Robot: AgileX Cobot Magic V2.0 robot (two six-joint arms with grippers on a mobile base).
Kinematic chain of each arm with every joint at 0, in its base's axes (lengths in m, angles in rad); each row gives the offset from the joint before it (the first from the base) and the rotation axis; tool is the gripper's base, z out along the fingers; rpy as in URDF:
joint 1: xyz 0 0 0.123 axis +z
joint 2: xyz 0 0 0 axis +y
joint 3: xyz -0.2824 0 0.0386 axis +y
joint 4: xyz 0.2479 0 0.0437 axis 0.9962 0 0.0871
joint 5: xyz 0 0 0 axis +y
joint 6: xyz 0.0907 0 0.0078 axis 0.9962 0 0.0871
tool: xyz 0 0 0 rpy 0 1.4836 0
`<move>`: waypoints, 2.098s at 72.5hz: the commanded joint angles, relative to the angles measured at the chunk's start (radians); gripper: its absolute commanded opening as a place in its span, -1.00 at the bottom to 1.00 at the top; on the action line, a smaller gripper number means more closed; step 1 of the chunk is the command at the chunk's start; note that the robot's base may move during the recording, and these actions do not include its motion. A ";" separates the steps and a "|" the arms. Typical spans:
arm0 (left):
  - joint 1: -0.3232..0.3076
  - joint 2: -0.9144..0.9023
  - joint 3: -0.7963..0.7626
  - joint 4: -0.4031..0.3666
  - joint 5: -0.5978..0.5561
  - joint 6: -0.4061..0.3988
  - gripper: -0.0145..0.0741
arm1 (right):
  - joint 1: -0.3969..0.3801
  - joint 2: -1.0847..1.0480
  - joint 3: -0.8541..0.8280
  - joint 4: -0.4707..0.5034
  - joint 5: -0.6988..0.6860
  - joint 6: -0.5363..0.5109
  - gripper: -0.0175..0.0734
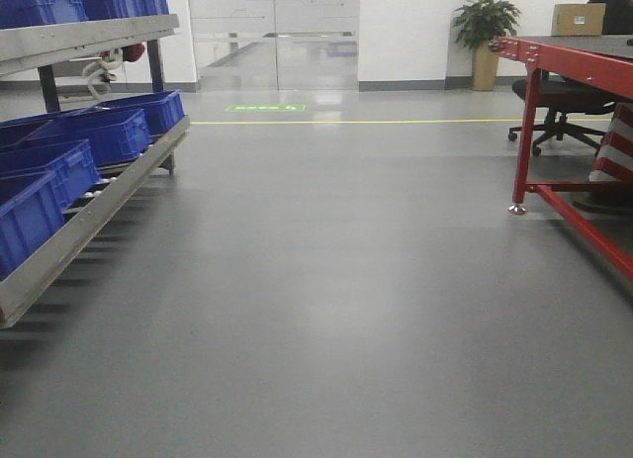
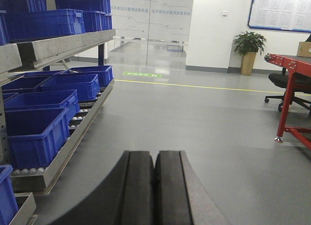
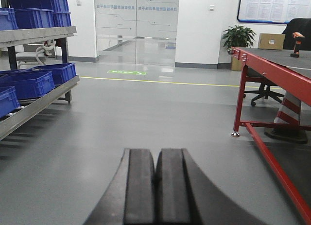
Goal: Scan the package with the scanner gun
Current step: 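Drive the base forward down the aisle past the blue bins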
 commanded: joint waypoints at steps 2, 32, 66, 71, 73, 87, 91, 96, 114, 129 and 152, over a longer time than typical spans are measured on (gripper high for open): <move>0.000 -0.004 -0.002 -0.006 -0.015 -0.005 -0.92 | -0.005 -0.004 0.000 0.002 -0.020 0.000 -0.97; 0.000 -0.004 -0.002 -0.006 -0.015 -0.005 -0.92 | -0.005 -0.004 0.000 0.002 -0.020 0.000 -0.97; 0.000 -0.004 -0.002 -0.006 -0.015 -0.005 -0.92 | -0.005 -0.004 0.000 0.002 -0.020 0.000 -0.97; 0.000 -0.004 -0.002 -0.006 -0.015 -0.005 -0.92 | -0.005 -0.004 0.000 0.002 -0.020 0.000 -0.97; 0.000 -0.004 -0.002 -0.006 -0.015 -0.005 -0.92 | -0.005 -0.004 0.000 0.002 -0.020 0.000 -0.97; 0.000 -0.004 -0.002 -0.006 -0.015 -0.005 -0.92 | -0.005 -0.004 0.000 0.002 -0.020 0.000 -0.97; 0.000 -0.004 -0.002 -0.006 -0.015 -0.005 -0.92 | -0.005 -0.004 0.000 0.002 -0.020 0.000 -0.97; 0.002 -0.004 -0.002 -0.006 -0.024 -0.005 -0.92 | -0.005 -0.004 0.000 0.002 -0.020 0.000 -0.97; 0.002 -0.004 -0.002 -0.006 -0.024 -0.005 -0.92 | -0.005 -0.004 0.000 0.002 -0.020 0.000 -0.97; 0.002 -0.004 -0.002 -0.006 -0.024 -0.005 -0.92 | -0.005 -0.004 0.000 0.002 -0.020 0.000 -0.97; 0.047 -0.004 -0.002 -0.006 -0.024 -0.005 -0.92 | -0.005 -0.004 0.000 0.002 -0.020 0.000 -0.97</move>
